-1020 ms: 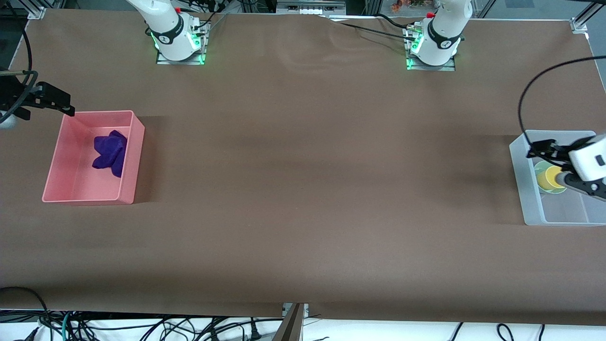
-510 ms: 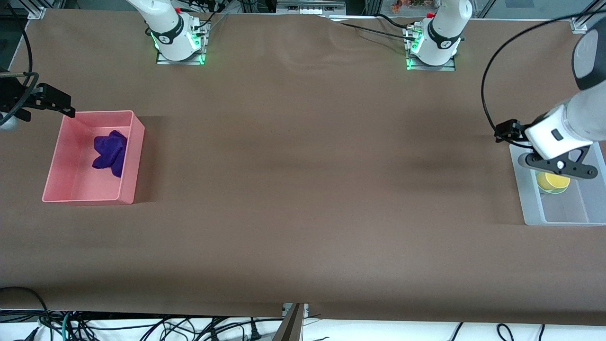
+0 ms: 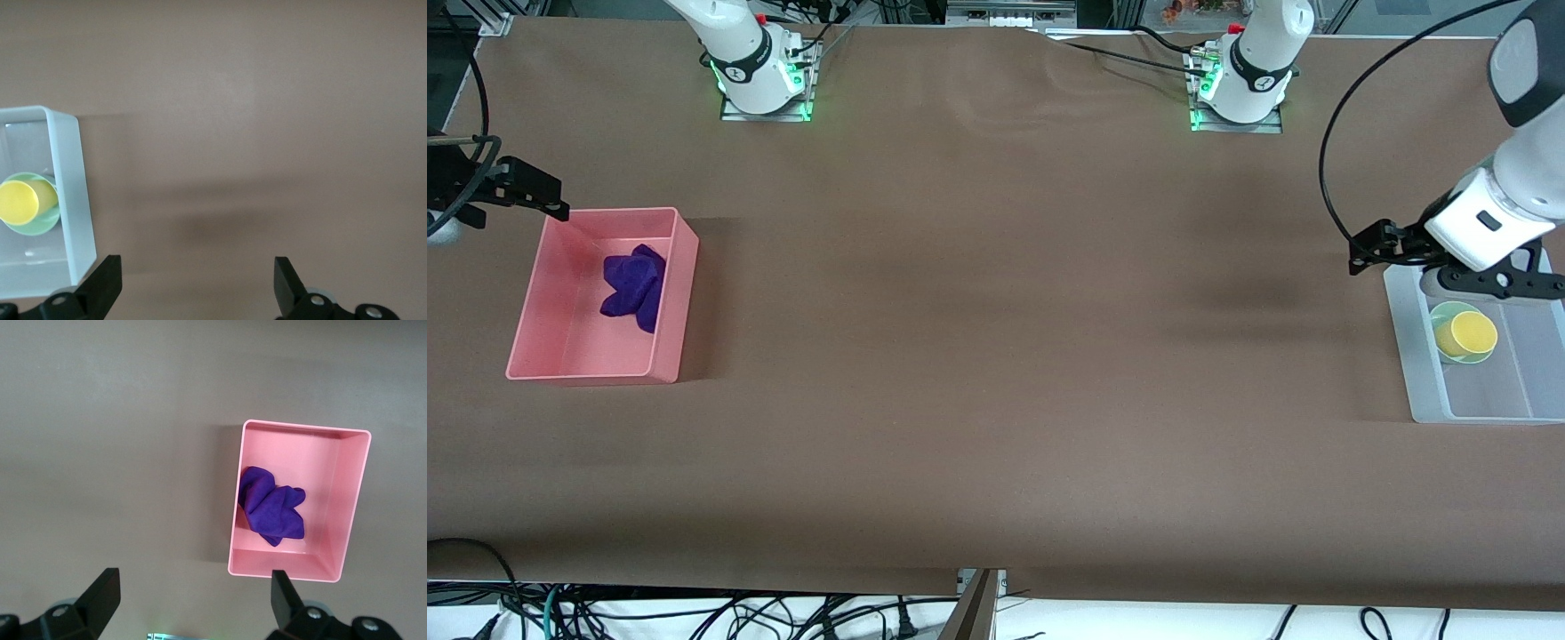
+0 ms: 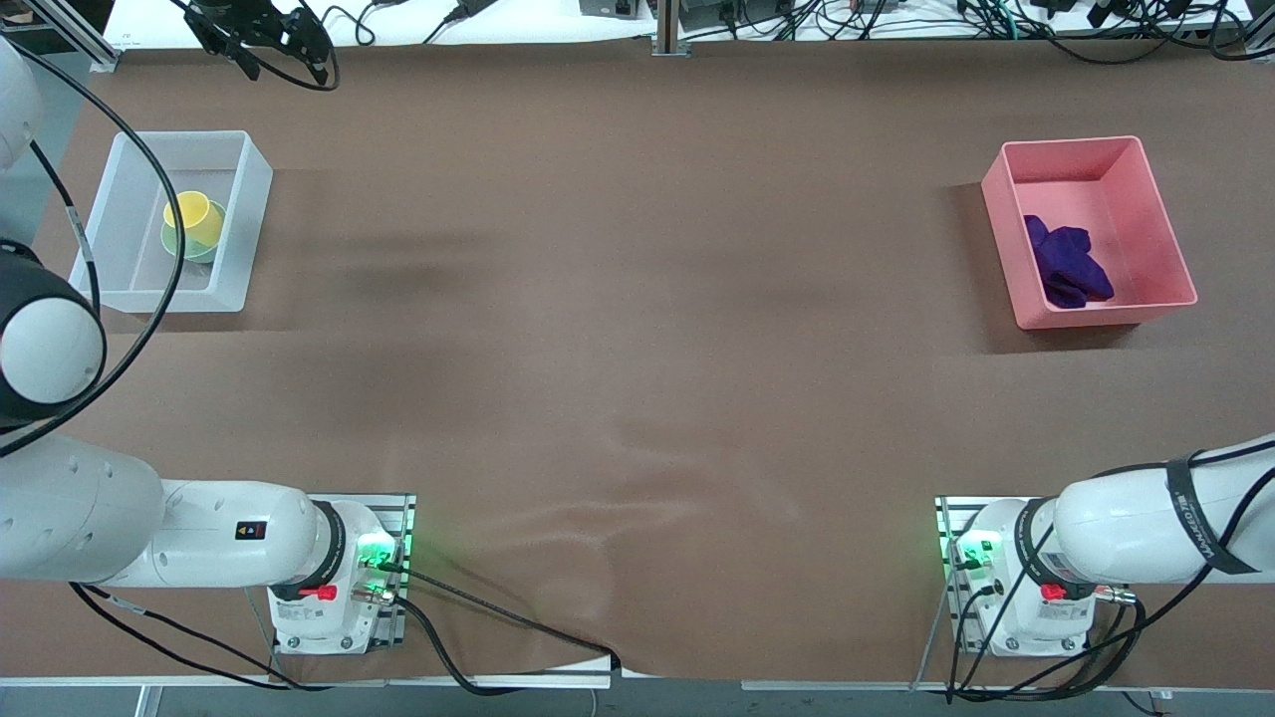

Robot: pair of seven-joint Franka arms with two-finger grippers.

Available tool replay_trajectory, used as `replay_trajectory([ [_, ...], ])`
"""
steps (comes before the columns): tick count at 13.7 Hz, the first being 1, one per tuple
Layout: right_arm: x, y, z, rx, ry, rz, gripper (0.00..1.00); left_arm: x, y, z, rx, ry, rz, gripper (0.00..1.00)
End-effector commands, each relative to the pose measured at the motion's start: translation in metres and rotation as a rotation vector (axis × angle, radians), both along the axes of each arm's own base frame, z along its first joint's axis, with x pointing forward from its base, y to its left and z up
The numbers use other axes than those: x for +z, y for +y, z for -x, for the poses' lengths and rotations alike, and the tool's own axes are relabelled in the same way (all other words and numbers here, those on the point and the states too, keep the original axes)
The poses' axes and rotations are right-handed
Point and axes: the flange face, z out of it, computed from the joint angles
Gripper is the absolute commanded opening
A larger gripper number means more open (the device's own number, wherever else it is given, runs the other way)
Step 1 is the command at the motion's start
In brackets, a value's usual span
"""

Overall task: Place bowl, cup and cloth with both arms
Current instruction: 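Open the left gripper and lift it away from the clear bin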

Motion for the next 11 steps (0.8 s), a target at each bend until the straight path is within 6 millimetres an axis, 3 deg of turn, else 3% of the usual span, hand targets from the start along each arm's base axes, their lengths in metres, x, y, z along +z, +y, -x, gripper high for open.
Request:
replay_trajectory([
  [1,0.0033,0.0019,-0.0008,0.008,-0.010,0.010,1.00,0.0036,-0.0053,0.0126,0.030,-0.018,0.017,1.00],
  [11,0.0037,0.0037,-0.0030,0.011,-0.023,0.010,1.00,0.0035,-0.0059,0.0195,0.029,-0.009,0.016,1.00],
])
